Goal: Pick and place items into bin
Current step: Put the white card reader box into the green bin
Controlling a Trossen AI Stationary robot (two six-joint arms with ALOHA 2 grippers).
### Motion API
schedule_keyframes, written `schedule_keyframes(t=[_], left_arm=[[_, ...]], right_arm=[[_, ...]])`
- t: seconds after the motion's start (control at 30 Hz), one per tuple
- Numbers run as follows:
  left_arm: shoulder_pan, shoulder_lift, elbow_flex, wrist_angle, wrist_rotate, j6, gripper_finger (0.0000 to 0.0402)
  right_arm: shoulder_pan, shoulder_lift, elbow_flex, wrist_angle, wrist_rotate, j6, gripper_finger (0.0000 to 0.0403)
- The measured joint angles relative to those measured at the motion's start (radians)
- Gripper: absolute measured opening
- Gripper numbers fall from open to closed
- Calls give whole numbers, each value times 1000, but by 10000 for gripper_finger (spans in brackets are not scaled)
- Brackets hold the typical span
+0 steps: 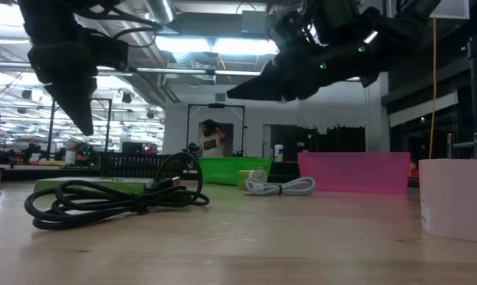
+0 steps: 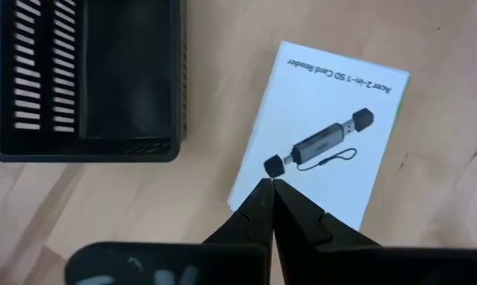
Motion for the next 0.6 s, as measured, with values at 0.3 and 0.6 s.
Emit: schedule_keyframes(t=[0.3, 0.6], left_arm=[[-95, 0, -88, 39, -66, -141, 3], [-99, -18, -184, 99, -51, -189, 1]], right_arm=[[-37, 0, 6, -8, -163, 6, 5], [-37, 0, 6, 3, -163, 7, 5]])
